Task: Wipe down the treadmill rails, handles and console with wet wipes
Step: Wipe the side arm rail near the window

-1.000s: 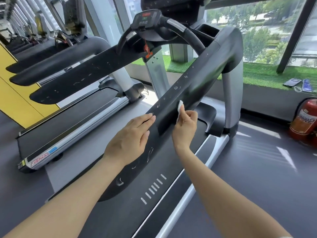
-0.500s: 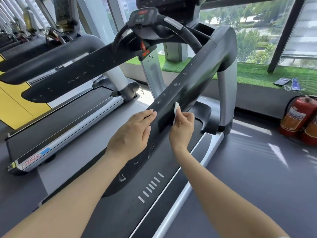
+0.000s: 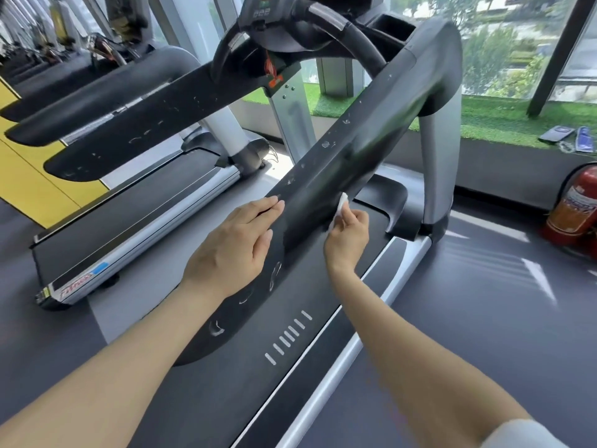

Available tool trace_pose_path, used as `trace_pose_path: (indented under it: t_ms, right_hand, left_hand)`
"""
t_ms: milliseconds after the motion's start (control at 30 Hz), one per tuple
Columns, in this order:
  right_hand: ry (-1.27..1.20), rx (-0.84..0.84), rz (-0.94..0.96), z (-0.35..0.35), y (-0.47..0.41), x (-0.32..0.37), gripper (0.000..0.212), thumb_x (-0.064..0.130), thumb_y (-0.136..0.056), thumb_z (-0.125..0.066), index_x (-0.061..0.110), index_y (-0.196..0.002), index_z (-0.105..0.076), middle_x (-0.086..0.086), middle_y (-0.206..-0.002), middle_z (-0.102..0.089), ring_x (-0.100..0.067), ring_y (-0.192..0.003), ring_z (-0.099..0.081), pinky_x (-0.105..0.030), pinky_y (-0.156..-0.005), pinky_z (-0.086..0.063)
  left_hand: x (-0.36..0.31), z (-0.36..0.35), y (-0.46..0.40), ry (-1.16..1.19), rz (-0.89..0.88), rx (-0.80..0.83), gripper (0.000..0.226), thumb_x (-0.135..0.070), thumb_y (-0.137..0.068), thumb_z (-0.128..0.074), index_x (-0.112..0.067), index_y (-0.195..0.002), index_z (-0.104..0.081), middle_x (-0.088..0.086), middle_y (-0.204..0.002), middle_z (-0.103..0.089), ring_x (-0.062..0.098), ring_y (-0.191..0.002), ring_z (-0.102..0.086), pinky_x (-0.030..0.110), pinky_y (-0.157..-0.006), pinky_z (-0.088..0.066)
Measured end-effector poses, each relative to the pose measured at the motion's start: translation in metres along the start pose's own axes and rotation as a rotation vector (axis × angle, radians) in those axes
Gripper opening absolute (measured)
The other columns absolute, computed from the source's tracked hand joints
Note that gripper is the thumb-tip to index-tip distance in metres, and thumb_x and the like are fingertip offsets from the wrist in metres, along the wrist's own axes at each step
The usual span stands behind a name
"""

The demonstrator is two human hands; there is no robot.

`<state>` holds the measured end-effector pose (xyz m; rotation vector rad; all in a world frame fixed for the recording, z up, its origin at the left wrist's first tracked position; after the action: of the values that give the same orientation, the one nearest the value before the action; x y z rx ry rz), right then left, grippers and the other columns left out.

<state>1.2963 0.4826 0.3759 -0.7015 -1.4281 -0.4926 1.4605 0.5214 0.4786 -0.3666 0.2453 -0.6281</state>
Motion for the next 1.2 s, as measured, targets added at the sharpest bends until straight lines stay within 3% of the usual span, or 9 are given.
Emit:
trace_pose_path:
  t_ms: [200, 400, 533, 700, 833, 900, 1000, 1100, 1200]
  right_hand:
    - [-0.081, 0.087, 0.181, 0.003, 0.096, 0.005, 0.043, -0.004, -0.093, -0.05, 0.018, -0.128, -0.059, 0.002, -0.086, -0.043, -0.009, -0.073, -0.044, -0.004, -0.074, -0.035]
    - [-0.058, -0.009, 0.005, -0.004, 0.038, -0.001, 0.038, -0.001, -0.094, -0.048, 0.017, -0.125, -0.063, 0.0, -0.086, -0.042, -0.004, -0.07, -0.04, -0.007, -0.071, -0.034]
    - [-0.012, -0.033, -0.152, -0.003, -0.011, -0.01, 0.039, -0.001, -0.093, -0.042, 0.014, -0.12, -0.065, -0.002, -0.09, -0.046, -0.014, -0.078, -0.047, -0.011, -0.076, -0.032]
    - [-0.166, 0.035, -0.301, 0.0, 0.056, -0.012, 0.013, 0.012, -0.095, -0.05, 0.015, -0.104, -0.059, 0.002, -0.091, -0.06, -0.014, -0.082, -0.057, -0.018, -0.078, -0.042]
    - [-0.28, 0.089, -0.533, -0.01, 0.047, -0.028, 0.024, 0.008, -0.094, -0.05, 0.019, -0.113, -0.06, 0.004, -0.08, -0.058, -0.008, -0.068, -0.053, -0.021, -0.07, -0.044]
    - [-0.33, 0.082, -0.553, -0.015, 0.018, -0.03, 0.034, 0.003, -0.093, -0.049, 0.02, -0.119, -0.064, 0.002, -0.081, -0.061, -0.008, -0.068, -0.053, -0.021, -0.07, -0.044]
    - [-0.365, 0.058, -0.531, -0.018, -0.019, -0.031, 0.027, 0.012, -0.098, -0.047, 0.016, -0.117, -0.067, 0.003, -0.097, -0.069, -0.005, -0.082, -0.058, -0.009, -0.07, -0.045]
    - [-0.366, 0.02, -0.49, -0.017, -0.03, -0.027, 0.034, 0.015, -0.1, -0.043, 0.018, -0.13, -0.058, 0.001, -0.125, -0.061, -0.005, -0.104, -0.057, -0.012, -0.094, -0.041]
    - [-0.328, -0.025, -0.414, -0.015, -0.024, -0.022, 0.034, 0.011, -0.1, -0.04, 0.016, -0.13, -0.056, 0.002, -0.108, -0.049, -0.006, -0.085, -0.047, -0.002, -0.079, -0.035]
  left_hand:
    - [0.0, 0.0, 0.001, -0.018, 0.013, 0.001, 0.046, -0.019, -0.092, -0.043, -0.018, -0.137, -0.049, -0.006, -0.14, -0.048, 0.01, -0.129, -0.042, 0.023, -0.105, -0.034]
    - [0.0, 0.001, 0.001, -0.029, 0.023, -0.004, 0.043, -0.014, -0.095, -0.048, -0.02, -0.138, -0.049, -0.009, -0.14, -0.047, 0.008, -0.129, -0.041, 0.024, -0.102, -0.036]
    - [0.001, 0.001, 0.0, -0.028, 0.026, 0.0, 0.045, -0.011, -0.094, -0.052, -0.021, -0.138, -0.049, -0.01, -0.14, -0.047, 0.009, -0.129, -0.042, 0.023, -0.101, -0.036]
    - [0.001, 0.001, 0.0, -0.049, 0.005, 0.003, 0.045, -0.019, -0.093, -0.044, -0.02, -0.137, -0.049, -0.008, -0.14, -0.048, 0.009, -0.128, -0.042, 0.019, -0.104, -0.033]
    - [0.0, 0.001, 0.0, -0.049, 0.0, -0.007, 0.045, -0.019, -0.092, -0.044, -0.018, -0.137, -0.05, -0.007, -0.139, -0.049, 0.009, -0.127, -0.042, 0.016, -0.104, -0.029]
    - [0.0, 0.002, -0.001, -0.047, -0.006, -0.013, 0.044, -0.021, -0.093, -0.042, -0.018, -0.137, -0.05, -0.007, -0.139, -0.048, 0.009, -0.127, -0.043, 0.018, -0.105, -0.032]
    - [0.002, 0.001, 0.0, -0.049, -0.011, 0.003, 0.047, -0.027, -0.093, -0.037, -0.02, -0.138, -0.048, -0.009, -0.14, -0.047, 0.009, -0.128, -0.043, 0.025, -0.102, -0.038]
    - [0.001, 0.002, 0.0, -0.051, -0.009, 0.001, 0.047, -0.028, -0.093, -0.036, -0.02, -0.138, -0.048, -0.009, -0.14, -0.047, 0.008, -0.128, -0.042, 0.025, -0.102, -0.038]
    - [0.0, 0.002, 0.0, -0.035, -0.019, -0.008, 0.048, -0.029, -0.093, -0.035, -0.019, -0.137, -0.049, -0.008, -0.139, -0.048, 0.009, -0.128, -0.043, 0.027, -0.103, -0.039]
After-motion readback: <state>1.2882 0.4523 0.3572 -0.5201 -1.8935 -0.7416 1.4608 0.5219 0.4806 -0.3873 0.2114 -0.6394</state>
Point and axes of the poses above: each hand's wrist, its own y-axis away from the middle knuckle, its own z-axis out of the back of the hand, x = y × z, the point moved 3 cm from there along -y, towards the middle knuckle
